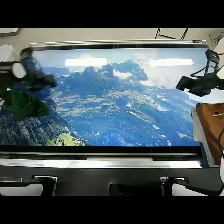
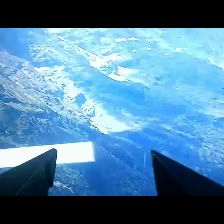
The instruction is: Fold the clothes and pants, and hang the long-sleeved shirts on hangers.
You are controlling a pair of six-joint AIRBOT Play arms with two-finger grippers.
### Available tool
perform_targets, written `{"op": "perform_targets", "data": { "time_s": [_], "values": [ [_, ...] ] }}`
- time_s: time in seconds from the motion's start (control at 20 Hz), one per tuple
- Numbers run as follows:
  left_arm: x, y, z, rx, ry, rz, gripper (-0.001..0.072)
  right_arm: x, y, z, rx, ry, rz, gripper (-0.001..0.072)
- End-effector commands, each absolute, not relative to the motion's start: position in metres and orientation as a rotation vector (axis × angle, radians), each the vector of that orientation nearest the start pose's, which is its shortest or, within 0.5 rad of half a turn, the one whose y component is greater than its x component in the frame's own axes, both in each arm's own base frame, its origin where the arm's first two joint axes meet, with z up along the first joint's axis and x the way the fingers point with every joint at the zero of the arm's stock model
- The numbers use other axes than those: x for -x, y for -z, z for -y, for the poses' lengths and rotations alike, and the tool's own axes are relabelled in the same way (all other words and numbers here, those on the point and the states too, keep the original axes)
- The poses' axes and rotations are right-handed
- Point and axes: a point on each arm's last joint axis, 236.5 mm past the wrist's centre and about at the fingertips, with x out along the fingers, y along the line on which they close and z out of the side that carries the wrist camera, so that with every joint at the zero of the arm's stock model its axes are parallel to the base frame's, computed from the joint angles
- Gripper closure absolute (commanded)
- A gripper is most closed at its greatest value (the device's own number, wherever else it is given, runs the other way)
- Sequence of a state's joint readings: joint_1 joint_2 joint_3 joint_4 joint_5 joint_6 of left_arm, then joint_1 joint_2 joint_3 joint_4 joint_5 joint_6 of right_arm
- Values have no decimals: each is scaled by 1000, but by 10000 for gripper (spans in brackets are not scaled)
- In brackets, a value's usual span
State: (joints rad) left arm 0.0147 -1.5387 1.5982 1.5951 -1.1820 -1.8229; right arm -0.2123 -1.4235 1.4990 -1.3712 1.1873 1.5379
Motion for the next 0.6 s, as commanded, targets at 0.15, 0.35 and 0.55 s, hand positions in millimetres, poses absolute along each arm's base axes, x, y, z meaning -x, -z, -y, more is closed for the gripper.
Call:
{"op": "perform_targets", "data": {
  "time_s": [0.15, 0.35, 0.55],
  "values": [
    [-387, -17, -139, 836, -353, -1324, -13, -422, -28, 43, -210, -29, -1281, 27],
    [-361, 16, -189, 958, -478, -1248, -13, -399, -12, 37, -210, -57, -1378, 27],
    [-382, 41, -209, 954, -508, -1084, -13, -394, -12, 31, -227, -81, -1398, 27]
  ]
}}
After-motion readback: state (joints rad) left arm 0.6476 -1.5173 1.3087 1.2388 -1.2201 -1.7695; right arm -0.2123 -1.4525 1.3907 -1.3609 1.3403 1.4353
